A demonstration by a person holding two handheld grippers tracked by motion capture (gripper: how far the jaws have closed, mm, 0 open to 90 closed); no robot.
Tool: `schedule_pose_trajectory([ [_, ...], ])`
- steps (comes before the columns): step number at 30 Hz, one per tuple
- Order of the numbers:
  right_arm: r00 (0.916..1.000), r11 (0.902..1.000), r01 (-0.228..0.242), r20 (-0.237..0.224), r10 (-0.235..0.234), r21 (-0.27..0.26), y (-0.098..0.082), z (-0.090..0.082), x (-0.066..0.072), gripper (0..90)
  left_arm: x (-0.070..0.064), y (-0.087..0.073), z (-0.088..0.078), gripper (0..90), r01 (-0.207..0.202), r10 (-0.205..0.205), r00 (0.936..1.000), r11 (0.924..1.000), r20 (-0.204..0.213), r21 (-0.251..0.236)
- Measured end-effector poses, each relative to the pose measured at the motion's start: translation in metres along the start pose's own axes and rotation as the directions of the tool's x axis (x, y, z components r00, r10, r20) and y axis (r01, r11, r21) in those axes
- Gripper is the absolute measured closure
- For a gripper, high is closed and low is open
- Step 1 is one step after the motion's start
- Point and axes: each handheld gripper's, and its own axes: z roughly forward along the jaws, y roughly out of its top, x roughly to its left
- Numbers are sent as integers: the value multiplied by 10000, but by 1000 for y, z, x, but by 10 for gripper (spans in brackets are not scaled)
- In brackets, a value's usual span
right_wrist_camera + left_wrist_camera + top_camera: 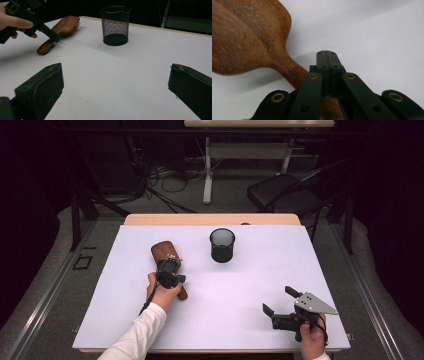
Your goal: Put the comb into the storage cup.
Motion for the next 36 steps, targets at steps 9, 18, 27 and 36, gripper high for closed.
schedule_pose_trajectory([
  [9, 10000, 10000, -59, -17, 59, 8, 0, 0, 1, 0, 2, -18, -8, 900, -192, 192, 9998, 9998, -23, 14],
  [18, 10000, 10000, -49, -34, 49, -5, 0, 0, 2, 0, 15, -32, -17, 900, -94, 95, 9997, 9999, -205, 47],
  [27, 10000, 10000, 17, -24, -17, 33, 0, 0, 2, 0, 33, -40, -26, 900, 174, -172, 9991, 9998, -397, 32],
  [36, 10000, 10000, 31, -38, -31, 38, 0, 1, 3, 0, 47, -42, -30, 899, 394, -392, 9977, 9992, -561, 38],
])
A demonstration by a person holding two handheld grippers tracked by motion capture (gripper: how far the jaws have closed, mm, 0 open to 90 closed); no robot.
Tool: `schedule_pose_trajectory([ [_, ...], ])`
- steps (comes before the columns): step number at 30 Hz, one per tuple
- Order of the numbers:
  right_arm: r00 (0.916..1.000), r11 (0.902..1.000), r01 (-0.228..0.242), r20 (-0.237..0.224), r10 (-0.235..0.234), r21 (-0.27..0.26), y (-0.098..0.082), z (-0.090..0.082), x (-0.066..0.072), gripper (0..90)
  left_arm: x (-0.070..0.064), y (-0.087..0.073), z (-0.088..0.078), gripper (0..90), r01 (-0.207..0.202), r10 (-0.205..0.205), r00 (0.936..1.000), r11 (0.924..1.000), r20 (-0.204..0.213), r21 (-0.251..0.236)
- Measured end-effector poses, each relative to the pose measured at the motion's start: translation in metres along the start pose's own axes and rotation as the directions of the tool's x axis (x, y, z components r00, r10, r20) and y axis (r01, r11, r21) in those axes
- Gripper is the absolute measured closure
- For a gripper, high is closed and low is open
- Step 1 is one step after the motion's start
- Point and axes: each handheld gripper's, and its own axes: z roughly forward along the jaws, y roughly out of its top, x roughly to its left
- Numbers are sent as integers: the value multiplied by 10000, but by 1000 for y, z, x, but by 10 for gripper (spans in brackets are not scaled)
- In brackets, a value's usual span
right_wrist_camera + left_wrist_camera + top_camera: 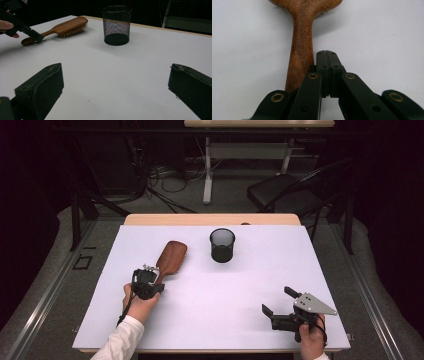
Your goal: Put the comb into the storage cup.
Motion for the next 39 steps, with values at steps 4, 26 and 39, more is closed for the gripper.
schedule_pose_trajectory([
  [4, 10000, 10000, 32, -16, -32, -18, 0, 0, 0, 0, 5, 0, 0, 899, 87, -86, 9999, 10000, -78, 16],
  [26, 10000, 10000, -34, -27, 34, 46, 0, 1, 0, 0, 20, 2, -2, 887, 424, -424, 9981, 9991, -454, -3],
  [39, 10000, 10000, -25, -17, 25, 62, -1, 1, 0, 0, 7, 8, -12, 834, -43, 40, 9998, 9999, -189, -151],
])
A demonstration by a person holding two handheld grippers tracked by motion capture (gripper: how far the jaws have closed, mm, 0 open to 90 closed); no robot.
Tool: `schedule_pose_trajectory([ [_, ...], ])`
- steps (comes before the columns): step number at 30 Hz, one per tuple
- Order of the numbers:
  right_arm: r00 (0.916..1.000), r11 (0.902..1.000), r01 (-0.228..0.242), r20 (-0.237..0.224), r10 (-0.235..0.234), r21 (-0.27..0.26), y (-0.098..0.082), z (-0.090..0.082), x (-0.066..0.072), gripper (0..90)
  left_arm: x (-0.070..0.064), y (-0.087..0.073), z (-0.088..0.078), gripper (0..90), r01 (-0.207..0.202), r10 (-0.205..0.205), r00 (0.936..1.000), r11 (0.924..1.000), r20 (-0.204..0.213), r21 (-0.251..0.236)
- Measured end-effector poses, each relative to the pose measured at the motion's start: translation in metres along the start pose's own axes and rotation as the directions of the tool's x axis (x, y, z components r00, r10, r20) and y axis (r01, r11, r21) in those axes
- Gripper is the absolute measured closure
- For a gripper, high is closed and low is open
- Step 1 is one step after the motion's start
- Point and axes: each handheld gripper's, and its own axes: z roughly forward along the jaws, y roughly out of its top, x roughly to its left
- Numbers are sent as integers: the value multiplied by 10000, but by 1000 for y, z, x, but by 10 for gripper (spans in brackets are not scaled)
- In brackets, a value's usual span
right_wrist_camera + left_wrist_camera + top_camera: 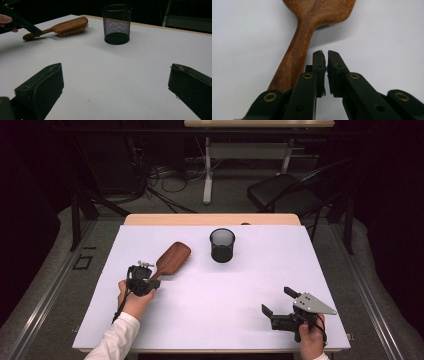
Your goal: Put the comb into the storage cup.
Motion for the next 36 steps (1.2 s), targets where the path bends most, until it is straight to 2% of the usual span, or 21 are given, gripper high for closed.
schedule_pose_trajectory([
  [11, 10000, 10000, 5, -2, -5, 14, 0, 0, 0, 0, -2, 6, -12, 688, -78, 78, 10000, 9996, 2, -275],
  [23, 10000, 10000, 13, 4, -13, 30, 0, 0, 0, 0, 5, 9, -16, 535, 86, -88, 9999, 9997, -62, -210],
  [26, 10000, 10000, 15, 2, -15, 39, 0, 0, 0, 0, 7, 11, -16, 477, 194, -193, 9998, 9997, 27, -170],
  [32, 10000, 10000, 29, 2, -29, 59, 0, 0, 1, 0, 14, 12, -14, 425, 183, -184, 9998, 9997, -63, -187],
  [36, 10000, 10000, 40, 0, -40, 65, 0, 1, 1, 0, 19, 12, -13, 393, 384, -384, 9992, 9993, 57, -45],
])
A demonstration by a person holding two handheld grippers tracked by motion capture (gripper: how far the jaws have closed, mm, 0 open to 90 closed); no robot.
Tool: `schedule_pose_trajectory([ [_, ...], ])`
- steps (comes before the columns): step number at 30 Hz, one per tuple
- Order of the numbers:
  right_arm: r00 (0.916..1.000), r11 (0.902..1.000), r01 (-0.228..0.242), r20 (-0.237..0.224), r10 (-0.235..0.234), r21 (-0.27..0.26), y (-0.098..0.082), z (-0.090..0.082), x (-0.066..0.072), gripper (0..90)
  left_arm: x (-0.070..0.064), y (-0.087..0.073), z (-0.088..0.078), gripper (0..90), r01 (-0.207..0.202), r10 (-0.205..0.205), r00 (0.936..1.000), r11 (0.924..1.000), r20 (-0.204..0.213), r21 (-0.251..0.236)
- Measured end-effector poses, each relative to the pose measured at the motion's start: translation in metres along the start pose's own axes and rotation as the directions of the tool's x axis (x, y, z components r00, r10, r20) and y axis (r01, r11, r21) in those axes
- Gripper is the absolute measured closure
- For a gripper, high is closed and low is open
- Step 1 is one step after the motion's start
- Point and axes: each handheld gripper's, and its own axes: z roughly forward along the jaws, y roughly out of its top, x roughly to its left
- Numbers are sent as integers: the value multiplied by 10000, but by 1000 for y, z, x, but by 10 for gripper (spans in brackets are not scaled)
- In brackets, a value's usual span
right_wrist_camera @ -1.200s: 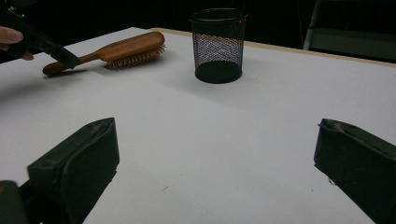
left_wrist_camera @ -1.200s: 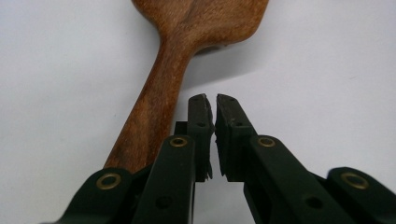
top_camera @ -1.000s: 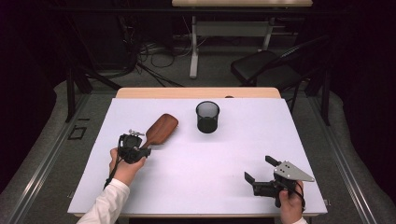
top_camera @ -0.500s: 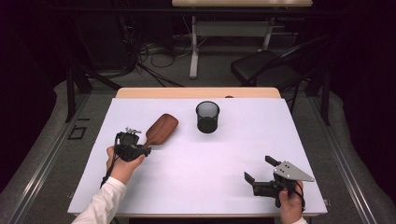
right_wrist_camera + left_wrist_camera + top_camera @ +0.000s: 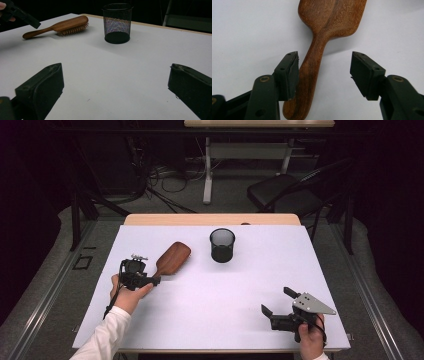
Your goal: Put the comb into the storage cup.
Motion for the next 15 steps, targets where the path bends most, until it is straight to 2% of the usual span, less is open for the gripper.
schedule_pose_trajectory([
  [3, 10000, 10000, 11, -2, -11, -3, 0, 0, 0, 1, 3, 1, 0, 384, 11, -11, 10000, 10000, -78, 95],
  [5, 10000, 10000, 52, 4, -52, -4, 0, 0, 0, 1, 5, 1, 0, 382, -429, 428, 9990, 9990, -120, -115],
  [8, 10000, 10000, 33, -2, -33, 3, 0, 0, 0, 2, 7, 2, 0, 382, -294, 295, 9996, 9995, -44, 64],
  [15, 10000, 10000, 53, -5, -53, 42, 0, 0, 0, 2, 10, 7, -2, 375, -649, 646, 9978, 9976, 143, 227],
])
